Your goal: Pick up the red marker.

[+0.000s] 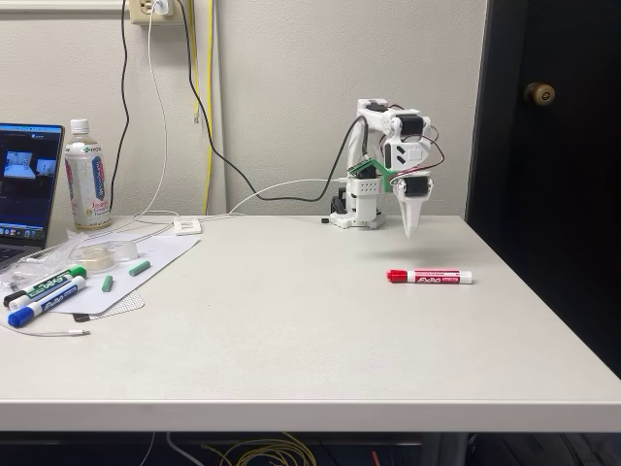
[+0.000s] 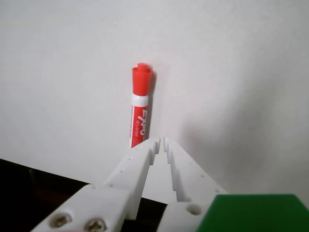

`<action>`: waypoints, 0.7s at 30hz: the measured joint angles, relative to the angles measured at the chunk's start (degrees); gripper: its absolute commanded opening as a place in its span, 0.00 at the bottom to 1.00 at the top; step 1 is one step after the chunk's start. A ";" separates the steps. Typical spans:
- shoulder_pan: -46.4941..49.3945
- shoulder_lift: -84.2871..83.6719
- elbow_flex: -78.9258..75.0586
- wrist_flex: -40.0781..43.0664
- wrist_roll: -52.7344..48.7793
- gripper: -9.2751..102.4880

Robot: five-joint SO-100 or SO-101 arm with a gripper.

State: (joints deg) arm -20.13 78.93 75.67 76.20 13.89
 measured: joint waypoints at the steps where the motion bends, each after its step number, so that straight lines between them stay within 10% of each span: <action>1: -0.18 -1.32 -1.58 0.62 0.44 0.08; 21: -1.23 -14.59 -14.33 0.79 3.25 0.13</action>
State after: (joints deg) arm -21.36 64.34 61.35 76.99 17.14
